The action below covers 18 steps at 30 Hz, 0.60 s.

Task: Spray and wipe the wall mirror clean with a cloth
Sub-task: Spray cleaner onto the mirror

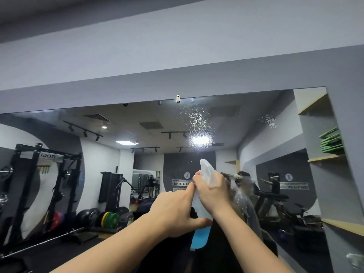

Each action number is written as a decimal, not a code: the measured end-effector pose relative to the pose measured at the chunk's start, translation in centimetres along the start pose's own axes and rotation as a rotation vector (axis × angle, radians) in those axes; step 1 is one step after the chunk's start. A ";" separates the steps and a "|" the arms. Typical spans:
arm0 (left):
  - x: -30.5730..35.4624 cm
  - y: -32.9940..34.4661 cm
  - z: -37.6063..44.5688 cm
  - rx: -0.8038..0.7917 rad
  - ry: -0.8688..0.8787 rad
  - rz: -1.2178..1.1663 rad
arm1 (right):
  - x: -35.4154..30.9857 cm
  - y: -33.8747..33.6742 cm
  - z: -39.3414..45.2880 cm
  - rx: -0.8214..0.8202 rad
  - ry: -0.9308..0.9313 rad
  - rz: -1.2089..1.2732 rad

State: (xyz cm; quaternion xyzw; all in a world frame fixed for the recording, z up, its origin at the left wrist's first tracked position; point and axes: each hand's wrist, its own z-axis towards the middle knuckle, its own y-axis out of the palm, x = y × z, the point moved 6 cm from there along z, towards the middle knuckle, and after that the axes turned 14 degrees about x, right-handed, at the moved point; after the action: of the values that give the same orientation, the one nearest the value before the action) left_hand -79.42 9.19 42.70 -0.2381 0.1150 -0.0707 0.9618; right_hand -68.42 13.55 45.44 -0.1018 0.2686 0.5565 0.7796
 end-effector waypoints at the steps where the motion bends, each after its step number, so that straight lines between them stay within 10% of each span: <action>1: -0.5 -0.1 -0.3 -0.001 0.000 0.008 | -0.2 0.5 -0.4 -0.014 0.010 0.015; 18: -13.2 -3.3 -5.4 -0.018 -0.084 0.071 | -6.4 12.2 -6.1 -0.078 -0.086 -0.041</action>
State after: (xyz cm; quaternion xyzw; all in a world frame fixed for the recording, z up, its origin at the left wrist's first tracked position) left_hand -93.84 6.39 42.11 -0.2454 0.0834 -0.0256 0.9655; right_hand -83.02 9.92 45.43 -0.1135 0.2107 0.5542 0.7972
